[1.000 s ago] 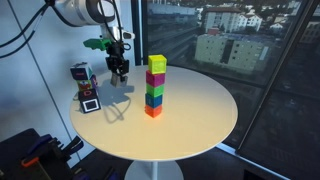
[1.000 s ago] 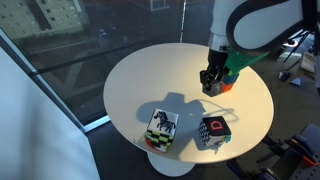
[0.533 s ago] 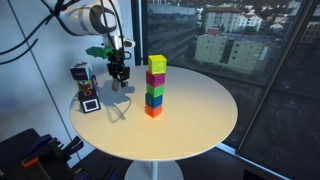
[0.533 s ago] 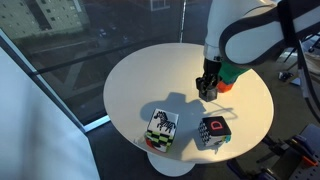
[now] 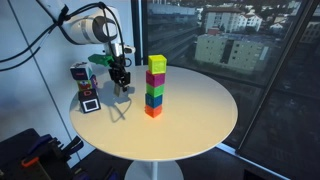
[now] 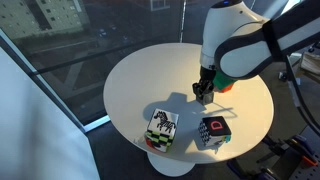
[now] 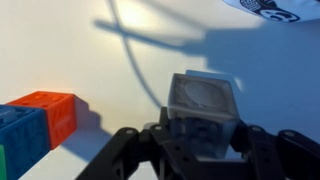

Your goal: Pick up the gray block and put it on the table

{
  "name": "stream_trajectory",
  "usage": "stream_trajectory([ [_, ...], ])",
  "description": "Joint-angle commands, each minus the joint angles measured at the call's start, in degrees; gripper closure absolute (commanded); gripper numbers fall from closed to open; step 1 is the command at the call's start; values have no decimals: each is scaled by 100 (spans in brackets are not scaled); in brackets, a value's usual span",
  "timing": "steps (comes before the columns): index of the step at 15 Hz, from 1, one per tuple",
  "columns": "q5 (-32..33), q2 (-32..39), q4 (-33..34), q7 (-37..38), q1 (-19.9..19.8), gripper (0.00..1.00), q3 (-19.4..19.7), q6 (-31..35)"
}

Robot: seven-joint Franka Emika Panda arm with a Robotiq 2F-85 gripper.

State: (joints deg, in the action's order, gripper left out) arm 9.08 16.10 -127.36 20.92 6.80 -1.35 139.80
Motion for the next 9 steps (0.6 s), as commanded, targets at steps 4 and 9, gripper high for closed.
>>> stream_trajectory([
  [4,370,224,72,490,255,71,282,307],
  [9,485,317,65,673,379,42,415,415],
])
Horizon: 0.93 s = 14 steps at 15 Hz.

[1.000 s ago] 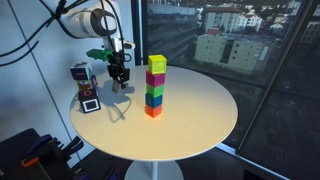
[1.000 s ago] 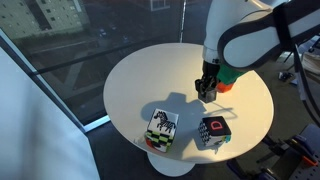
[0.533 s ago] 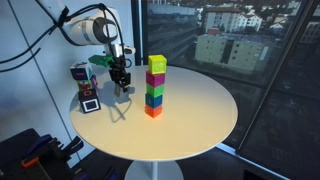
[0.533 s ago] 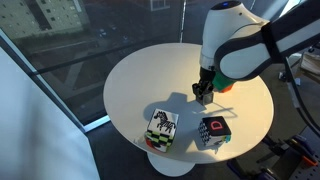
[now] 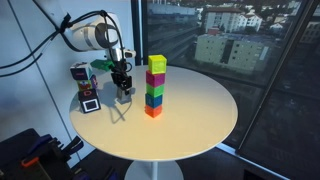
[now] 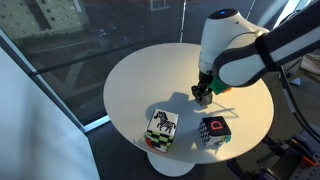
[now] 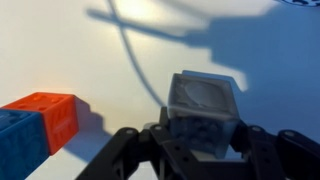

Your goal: Pick up the gray block and put it on the table

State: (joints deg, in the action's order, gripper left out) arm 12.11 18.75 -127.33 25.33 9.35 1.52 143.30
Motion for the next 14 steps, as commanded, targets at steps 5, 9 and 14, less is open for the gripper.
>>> stream_trajectory([
  [5,105,-12,30,150,139,4,138,8],
  [9,-24,-113,3,-17,79,0,74,-106],
  [14,-205,-303,-32,-334,-9,0,-33,-434],
])
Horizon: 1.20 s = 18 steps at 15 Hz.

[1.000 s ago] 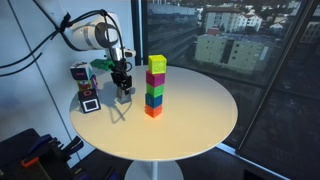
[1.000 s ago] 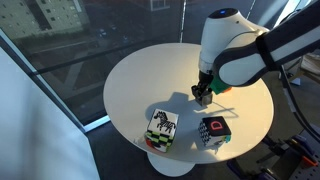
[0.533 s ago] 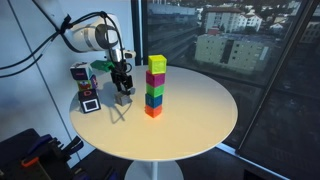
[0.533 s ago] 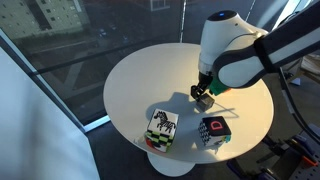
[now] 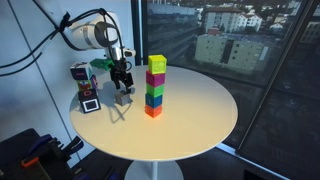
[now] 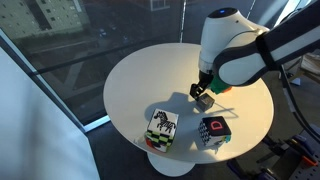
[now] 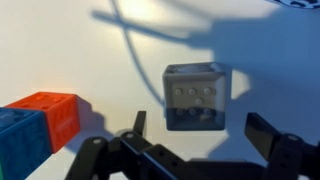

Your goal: Pick up the gray block and put it on the table

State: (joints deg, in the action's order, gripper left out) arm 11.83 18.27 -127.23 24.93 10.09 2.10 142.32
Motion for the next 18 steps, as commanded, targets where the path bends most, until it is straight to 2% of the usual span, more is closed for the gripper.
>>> stream_trajectory([
  [1,-199,-306,-45,-362,-99,0,-109,-451],
  [11,-565,-890,32,-1326,-352,0,-289,-1982],
  [18,-546,-1337,43,-1467,-454,0,-301,-2896],
])
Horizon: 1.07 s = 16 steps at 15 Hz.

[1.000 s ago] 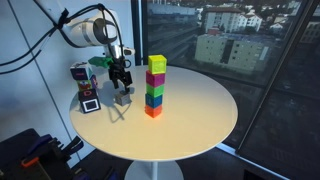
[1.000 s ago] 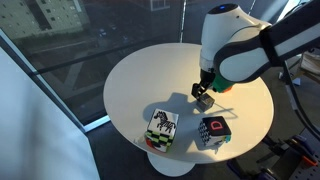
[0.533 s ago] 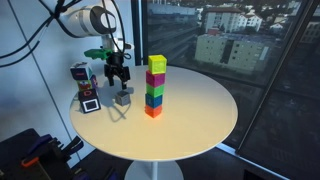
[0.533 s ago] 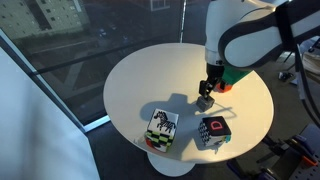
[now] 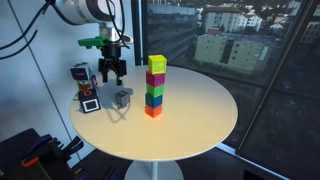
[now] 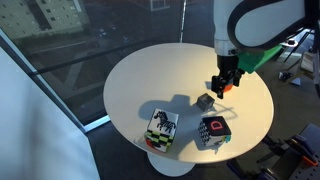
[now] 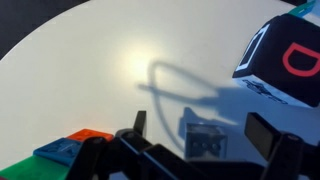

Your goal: Pick up the gray block and put it on the table

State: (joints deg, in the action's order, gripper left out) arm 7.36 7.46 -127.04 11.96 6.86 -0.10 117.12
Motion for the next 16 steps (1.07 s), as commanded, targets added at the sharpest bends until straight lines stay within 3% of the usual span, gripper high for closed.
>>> stream_trajectory([
  [1,-103,-325,15,-148,-143,0,-82,-449],
  [16,-549,-1458,-213,-629,-391,0,-42,-414],
])
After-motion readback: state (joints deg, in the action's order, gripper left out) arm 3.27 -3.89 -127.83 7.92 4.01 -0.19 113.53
